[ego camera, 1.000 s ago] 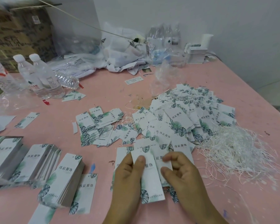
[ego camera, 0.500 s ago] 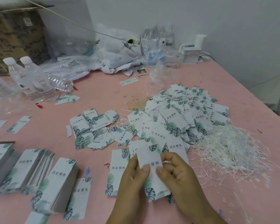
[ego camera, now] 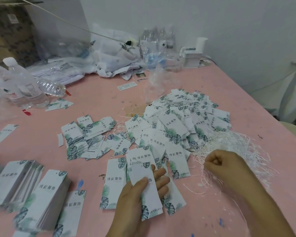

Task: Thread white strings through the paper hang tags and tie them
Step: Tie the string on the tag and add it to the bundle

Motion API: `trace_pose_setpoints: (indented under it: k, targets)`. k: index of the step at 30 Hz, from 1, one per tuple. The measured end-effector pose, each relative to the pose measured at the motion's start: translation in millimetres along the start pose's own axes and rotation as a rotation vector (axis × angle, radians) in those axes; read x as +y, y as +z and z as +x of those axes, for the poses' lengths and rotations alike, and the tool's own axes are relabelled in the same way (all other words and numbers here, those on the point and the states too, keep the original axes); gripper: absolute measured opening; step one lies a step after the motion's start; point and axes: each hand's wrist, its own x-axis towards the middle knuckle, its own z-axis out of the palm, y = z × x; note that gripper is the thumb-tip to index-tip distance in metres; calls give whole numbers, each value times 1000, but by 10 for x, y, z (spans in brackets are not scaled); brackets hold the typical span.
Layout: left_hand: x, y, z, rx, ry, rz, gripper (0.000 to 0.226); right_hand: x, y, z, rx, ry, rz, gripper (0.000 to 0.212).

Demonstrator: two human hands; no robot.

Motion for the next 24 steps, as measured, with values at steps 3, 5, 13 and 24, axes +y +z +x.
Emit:
trace_pose_setpoints:
  k: [3, 5, 13, 24]
  targets:
    - [-25, -11, 7, -3, 5, 11, 46, 23, 19, -15, -301, 17, -84, 16]
    - [-28, -9, 14, 0, -8, 13, 43, -17, 106, -28, -406, -24, -144, 9]
    - [-42, -12, 43, -33, -13, 96, 37, -200, 406, -113, -268, -154, -459, 9]
    - [-18, 28, 20, -26, -19, 169, 33, -340, 141, -173, 103, -234, 422, 26]
